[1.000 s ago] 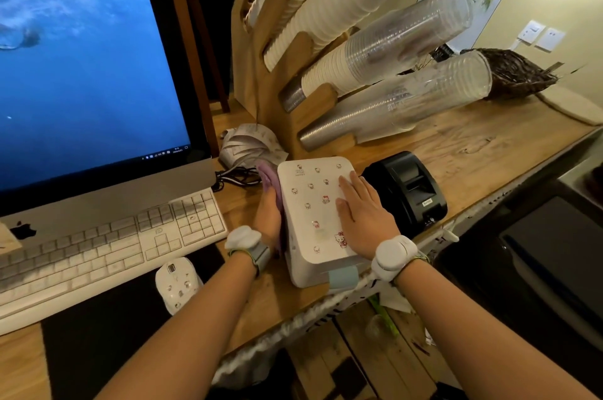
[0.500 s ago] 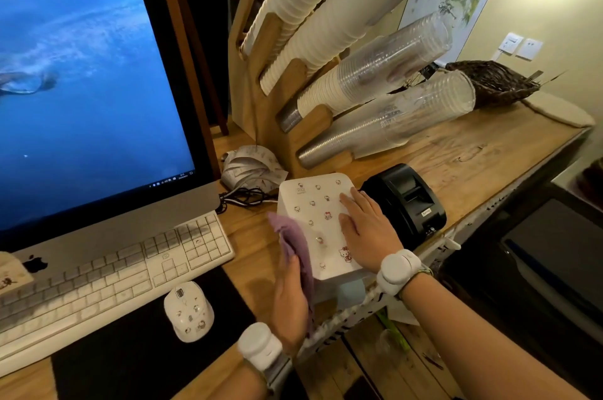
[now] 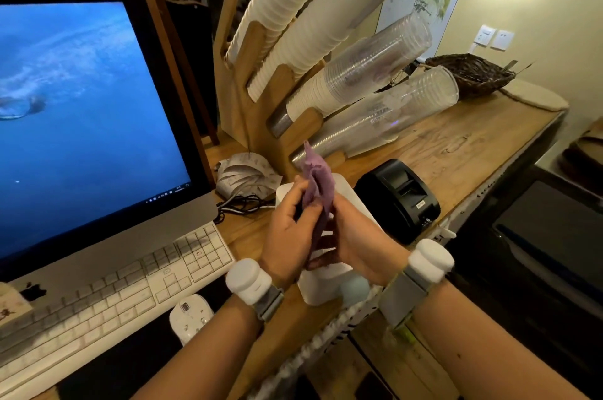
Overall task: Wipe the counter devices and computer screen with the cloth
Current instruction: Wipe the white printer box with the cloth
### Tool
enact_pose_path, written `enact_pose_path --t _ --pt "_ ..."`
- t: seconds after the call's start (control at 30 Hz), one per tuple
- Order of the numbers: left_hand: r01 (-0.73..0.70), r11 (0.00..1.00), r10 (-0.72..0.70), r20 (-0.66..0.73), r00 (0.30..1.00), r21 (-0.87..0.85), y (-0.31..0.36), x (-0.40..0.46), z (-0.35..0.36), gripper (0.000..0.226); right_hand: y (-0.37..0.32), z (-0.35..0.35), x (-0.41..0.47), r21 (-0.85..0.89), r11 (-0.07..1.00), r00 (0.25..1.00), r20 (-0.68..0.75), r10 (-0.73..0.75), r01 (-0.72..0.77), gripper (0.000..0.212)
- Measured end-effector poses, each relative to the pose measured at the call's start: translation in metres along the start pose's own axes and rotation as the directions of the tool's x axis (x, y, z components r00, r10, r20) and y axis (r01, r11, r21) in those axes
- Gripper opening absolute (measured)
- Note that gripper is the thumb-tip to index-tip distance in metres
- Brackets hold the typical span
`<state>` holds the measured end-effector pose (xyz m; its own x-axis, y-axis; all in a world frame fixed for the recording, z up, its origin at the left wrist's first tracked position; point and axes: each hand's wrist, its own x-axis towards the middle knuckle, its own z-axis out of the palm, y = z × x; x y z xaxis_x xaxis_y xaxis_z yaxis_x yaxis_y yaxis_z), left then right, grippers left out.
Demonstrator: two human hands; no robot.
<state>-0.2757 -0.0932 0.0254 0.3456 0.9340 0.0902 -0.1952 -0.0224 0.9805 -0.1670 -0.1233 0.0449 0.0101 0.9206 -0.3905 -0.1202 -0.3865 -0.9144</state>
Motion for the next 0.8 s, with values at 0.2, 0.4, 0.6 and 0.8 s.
enact_pose_path --t 0.2,0.4,0.6,0.8 --pt "-0.044 0.999 0.043 0.021 0.999 0.029 0.006 -0.005 -0.015 0.014 0.006 0.003 -0.007 0.332 0.943 0.995 0.097 -0.002 -0.031 0.040" --pt "-0.089 0.984 0.101 -0.073 0.992 0.154 -0.002 -0.015 -0.025 0.024 0.014 -0.018 -0.014 -0.153 0.944 0.943 -0.115 -0.311 0.293 0.054" --pt "0.076 0.868 -0.026 -0.108 0.994 0.491 -0.031 -0.026 -0.026 0.025 0.055 -0.033 -0.032 -0.642 0.634 0.869 0.106 -0.484 0.432 0.062" --pt "0.156 0.820 -0.078 -0.162 0.984 0.550 -0.046 -0.026 -0.023 0.027 0.093 -0.037 -0.028 -0.861 0.039 0.654 0.355 -0.667 0.507 0.046"
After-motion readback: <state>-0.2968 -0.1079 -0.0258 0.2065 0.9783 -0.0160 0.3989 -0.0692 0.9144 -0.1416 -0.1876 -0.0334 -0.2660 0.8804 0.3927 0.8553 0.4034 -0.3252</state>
